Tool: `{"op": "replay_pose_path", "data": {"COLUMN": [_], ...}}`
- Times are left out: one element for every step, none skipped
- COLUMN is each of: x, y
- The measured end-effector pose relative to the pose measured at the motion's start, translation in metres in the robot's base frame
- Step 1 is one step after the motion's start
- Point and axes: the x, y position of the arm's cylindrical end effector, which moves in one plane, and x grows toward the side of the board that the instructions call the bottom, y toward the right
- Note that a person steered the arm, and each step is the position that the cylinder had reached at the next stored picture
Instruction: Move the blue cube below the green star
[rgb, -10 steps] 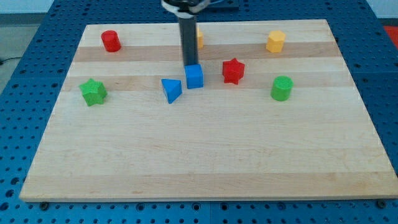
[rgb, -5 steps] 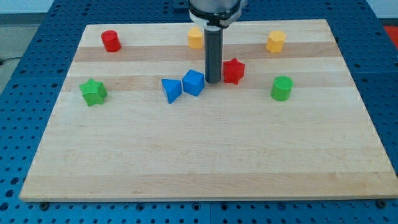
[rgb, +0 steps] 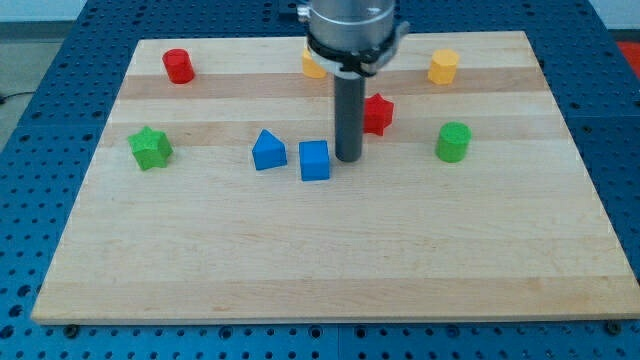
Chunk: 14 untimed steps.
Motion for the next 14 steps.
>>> {"op": "replay_pose_path", "data": {"x": [0.003,-0.038,-0.033,0.004,0.030,0.066,0.093,0.077,0.069,0.056,0.052,0.046,0.042,0.045], "y": [-0.005,0.011,-0.029,-0.037,-0.043,-0.044,-0.051,-0.100,-0.069,-0.057,-0.099,-0.134,-0.167,-0.182]}}
